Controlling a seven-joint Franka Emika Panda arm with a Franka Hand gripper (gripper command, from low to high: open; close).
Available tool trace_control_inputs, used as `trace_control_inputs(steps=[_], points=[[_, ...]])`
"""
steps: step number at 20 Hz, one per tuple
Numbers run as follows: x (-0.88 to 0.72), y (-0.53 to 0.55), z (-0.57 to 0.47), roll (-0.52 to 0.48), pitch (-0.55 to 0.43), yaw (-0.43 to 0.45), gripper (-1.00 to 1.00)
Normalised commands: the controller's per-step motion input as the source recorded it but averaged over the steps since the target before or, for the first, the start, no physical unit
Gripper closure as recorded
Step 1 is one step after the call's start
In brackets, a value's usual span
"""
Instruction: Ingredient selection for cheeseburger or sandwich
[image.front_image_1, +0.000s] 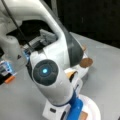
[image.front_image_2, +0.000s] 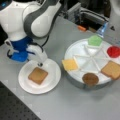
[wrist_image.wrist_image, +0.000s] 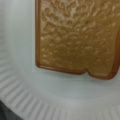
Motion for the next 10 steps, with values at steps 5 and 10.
trace_control_inputs(steps=[5, 10], points=[[-0.36, 0.45, 0.21, -0.363, -0.057, -0.111, -1.0], [-0.43, 0.5, 0.17, -0.361, 0.017, -0.086, -1.0]])
